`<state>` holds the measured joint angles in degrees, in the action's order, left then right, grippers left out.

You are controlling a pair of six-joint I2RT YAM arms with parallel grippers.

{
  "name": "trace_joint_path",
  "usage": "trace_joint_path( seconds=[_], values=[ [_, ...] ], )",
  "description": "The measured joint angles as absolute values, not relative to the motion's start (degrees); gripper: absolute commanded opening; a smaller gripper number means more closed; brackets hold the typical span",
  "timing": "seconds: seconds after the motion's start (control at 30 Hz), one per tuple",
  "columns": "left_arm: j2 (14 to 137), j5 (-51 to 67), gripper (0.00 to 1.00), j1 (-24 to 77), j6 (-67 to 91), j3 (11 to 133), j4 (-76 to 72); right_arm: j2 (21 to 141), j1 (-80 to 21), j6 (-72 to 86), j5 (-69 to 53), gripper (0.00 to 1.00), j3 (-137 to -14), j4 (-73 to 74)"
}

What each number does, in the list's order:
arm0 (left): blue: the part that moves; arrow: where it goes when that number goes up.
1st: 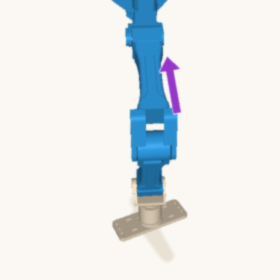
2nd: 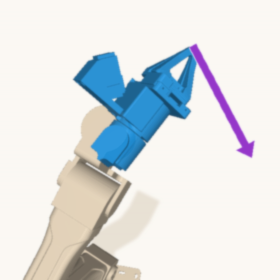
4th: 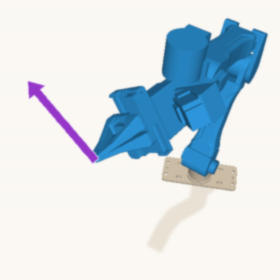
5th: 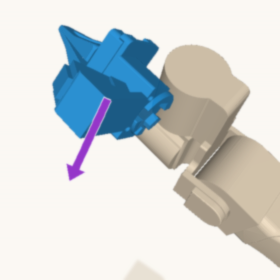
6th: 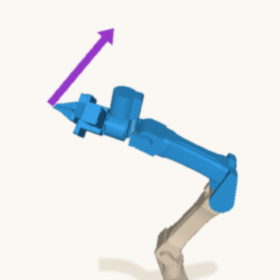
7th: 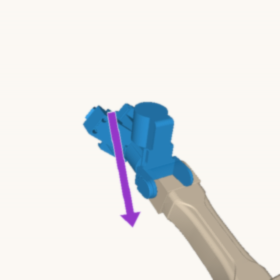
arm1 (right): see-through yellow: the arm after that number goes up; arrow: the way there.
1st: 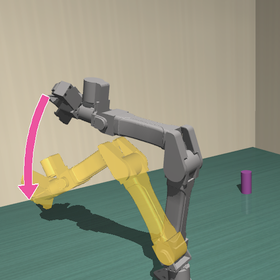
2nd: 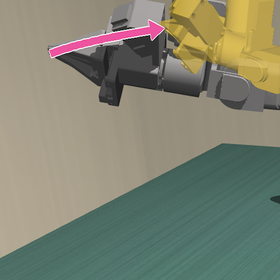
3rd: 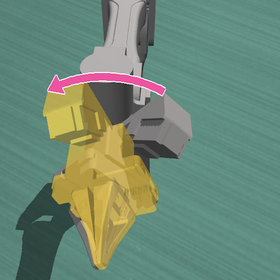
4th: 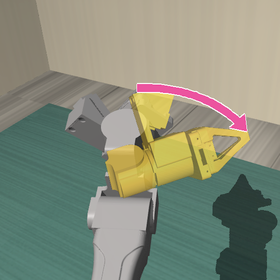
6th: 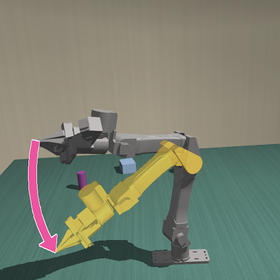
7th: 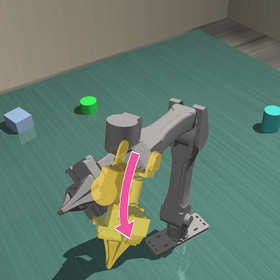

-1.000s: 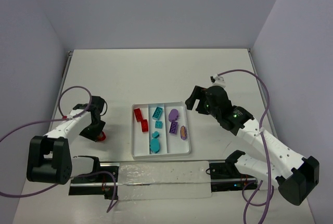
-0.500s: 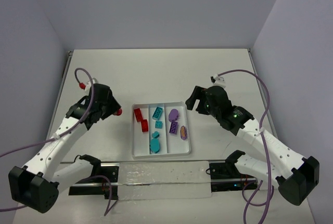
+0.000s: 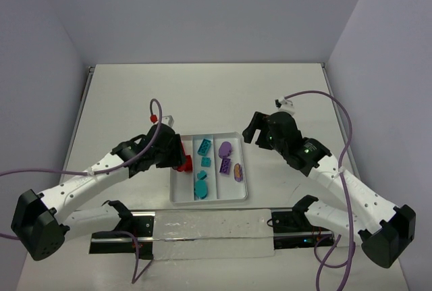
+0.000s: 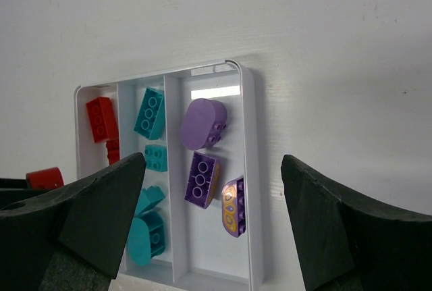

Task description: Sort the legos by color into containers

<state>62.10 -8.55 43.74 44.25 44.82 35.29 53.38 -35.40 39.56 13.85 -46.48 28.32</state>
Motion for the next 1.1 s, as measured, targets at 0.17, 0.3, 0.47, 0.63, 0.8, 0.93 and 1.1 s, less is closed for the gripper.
trace_joint_path(
  seconds=[0.17,0.3,0.47,0.63,0.8,0.93,1.1],
  values=[
    [63.82,-9.90,0.68,45.95,44.56,44.63,35.31,52.98,-35.40,39.59,14.48,0.89,-46.52,28.93],
    [64.54,-10.96,0.89,46.06,44.54,44.56,35.37,52.22,-35.40,39.66,14.85,0.89,-46.52,29.30],
    [64.68,-12.37,0.95,46.09,44.30,44.65,35.79,51.88,-35.40,39.79,15.56,0.90,-46.52,29.76],
    [65.03,-14.12,0.95,46.09,43.64,47.34,38.09,51.78,-35.40,39.79,16.38,0.98,-46.61,30.55],
    [65.08,-18.78,0.96,46.08,42.48,55.05,40.58,50.50,-35.44,39.78,19.71,1.00,-46.61,32.35],
    [65.11,-23.50,0.95,45.49,41.44,62.49,40.87,50.01,-35.48,39.78,21.86,1.00,-46.61,33.58],
    [64.44,-27.08,0.95,43.49,41.07,65.60,39.66,49.92,-35.48,40.78,24.32,1.00,-46.60,36.06]
  ],
)
